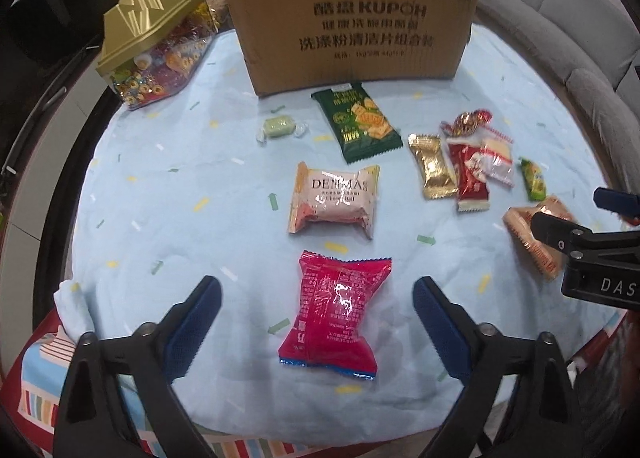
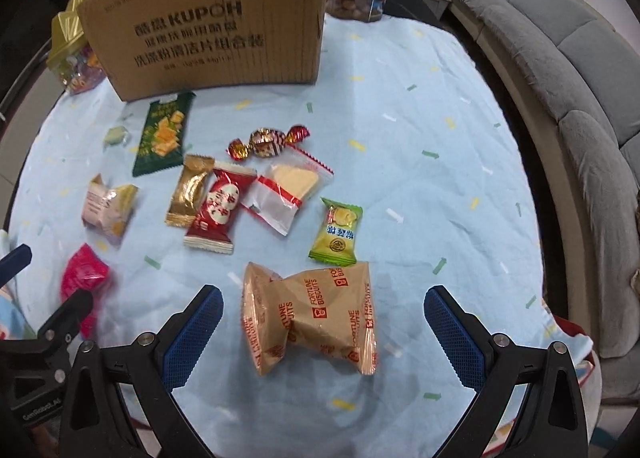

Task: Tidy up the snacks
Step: 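Lower the left tool onto the pink-red bag while the right tool lowers onto the tan biscuit bag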

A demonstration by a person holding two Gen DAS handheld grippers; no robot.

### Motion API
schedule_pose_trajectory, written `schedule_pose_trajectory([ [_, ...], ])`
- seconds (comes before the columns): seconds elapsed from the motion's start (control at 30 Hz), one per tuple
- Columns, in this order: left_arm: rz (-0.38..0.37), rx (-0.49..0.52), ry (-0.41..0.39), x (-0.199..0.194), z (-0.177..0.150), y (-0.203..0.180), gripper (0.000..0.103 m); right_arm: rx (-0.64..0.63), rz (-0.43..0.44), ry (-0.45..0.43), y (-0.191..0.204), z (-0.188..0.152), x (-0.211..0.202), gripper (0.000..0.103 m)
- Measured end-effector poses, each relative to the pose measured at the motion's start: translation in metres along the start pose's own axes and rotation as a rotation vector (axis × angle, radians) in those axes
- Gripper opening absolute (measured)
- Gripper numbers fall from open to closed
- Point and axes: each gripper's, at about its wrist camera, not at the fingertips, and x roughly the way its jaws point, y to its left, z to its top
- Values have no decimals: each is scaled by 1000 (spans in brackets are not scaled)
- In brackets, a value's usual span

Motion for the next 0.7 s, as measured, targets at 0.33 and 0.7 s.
schedule_pose_trajectory([
  [0.33,1,4,20,18,-3,0,83,-25,-4,30,4,-3,23,102],
  [0.7,-28,22,33,23,-9,-5,61,-33,68,44,6,-5,31,75],
])
